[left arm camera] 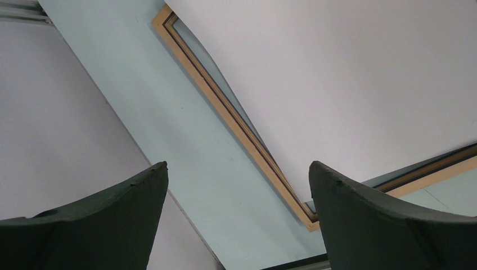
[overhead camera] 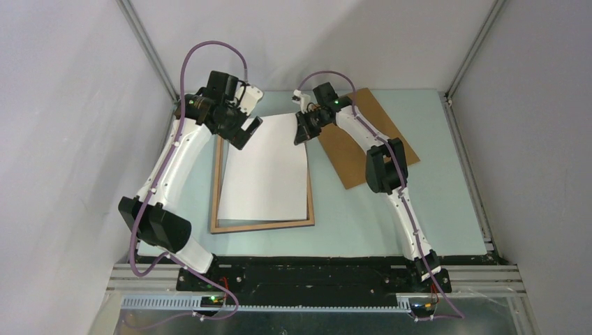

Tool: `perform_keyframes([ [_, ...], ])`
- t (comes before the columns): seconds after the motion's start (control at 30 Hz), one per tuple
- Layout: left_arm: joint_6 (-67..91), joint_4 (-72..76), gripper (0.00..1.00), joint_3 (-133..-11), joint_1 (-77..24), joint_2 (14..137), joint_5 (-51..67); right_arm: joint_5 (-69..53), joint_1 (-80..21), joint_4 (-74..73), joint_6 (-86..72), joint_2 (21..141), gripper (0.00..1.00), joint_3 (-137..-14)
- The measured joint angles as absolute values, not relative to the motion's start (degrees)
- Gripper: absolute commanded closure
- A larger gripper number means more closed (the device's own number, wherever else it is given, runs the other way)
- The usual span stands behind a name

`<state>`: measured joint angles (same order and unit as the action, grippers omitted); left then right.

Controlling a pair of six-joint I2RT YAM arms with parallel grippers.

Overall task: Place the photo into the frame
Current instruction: Turn over the photo from the photo frame.

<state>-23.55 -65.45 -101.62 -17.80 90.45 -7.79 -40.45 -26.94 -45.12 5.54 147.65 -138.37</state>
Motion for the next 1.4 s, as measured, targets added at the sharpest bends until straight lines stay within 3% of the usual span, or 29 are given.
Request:
perform_keyframes([
  [0.37, -23.57, -65.45, 0.00, -101.62, -17.80, 90.45, -7.79, -38.44, -28.16, -45.19, 6.20, 148.18, 0.76, -138.37],
  [0.5, -23.57, -65.45, 0.00, -101.60, -17.78, 90.45, -7.79, -37.60, -28.84, -45.21, 6.31, 148.57, 0.61, -138.37],
  [0.67, -23.59, -65.45, 0.00, -101.56, -17.78, 90.45, -7.77, -36.49, -29.17, -45.17, 6.50, 148.62, 0.50, -138.37],
  [0.97, -23.59, -65.41, 0.00, -101.01, -17.69, 90.45, -7.79, -34.13, -29.43, -45.10, 5.98, 148.62, 0.39, -138.37],
  [1.07, -23.59, -65.41, 0.00, -101.01, -17.69, 90.45, -7.79, -32.86, -29.45, -45.08, 5.87, 148.62, 0.39, -138.37],
  [1.27, -23.59, -65.41, 0.00, -101.01, -17.69, 90.45, -7.79, -31.73, -29.52, -45.08, 5.78, 148.62, 0.71, -138.37],
  [1.4, -23.59, -65.41, 0.00, -101.01, -17.69, 90.45, -7.81, -32.38, -29.52, -45.10, 5.78, 148.62, 0.82, -138.37],
])
